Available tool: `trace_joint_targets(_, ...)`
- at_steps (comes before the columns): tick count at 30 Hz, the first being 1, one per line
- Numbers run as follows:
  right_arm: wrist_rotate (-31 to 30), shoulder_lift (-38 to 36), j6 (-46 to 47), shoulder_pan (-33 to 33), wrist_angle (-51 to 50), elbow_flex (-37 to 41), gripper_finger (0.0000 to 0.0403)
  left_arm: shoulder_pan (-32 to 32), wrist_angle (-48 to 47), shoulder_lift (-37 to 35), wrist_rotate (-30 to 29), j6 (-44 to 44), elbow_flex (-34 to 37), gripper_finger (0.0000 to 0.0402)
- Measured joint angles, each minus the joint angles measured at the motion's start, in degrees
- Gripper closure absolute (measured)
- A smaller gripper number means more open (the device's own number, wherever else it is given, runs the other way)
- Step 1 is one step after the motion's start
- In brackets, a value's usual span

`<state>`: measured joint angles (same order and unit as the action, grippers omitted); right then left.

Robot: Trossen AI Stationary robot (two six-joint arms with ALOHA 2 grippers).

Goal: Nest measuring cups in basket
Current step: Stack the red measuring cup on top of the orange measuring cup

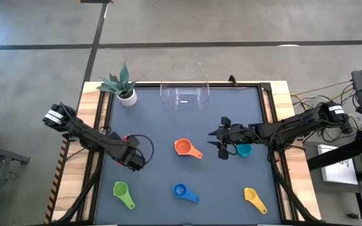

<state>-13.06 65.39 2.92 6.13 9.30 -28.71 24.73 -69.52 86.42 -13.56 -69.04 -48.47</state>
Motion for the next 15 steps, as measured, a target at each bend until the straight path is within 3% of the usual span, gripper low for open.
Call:
trace_joint_targets(10,0.0,0.0,0.0,0.0,0.0,0.0,0.0243,0.0,0.4,-0.1,-2.6,3.9,-2.2,0.0247)
trace_joint_targets(15,0.0,0.0,0.0,0.6,0.0,0.0,0.0243,0.0,1.3,-0.1,-2.6,3.9,-0.6,0.0265)
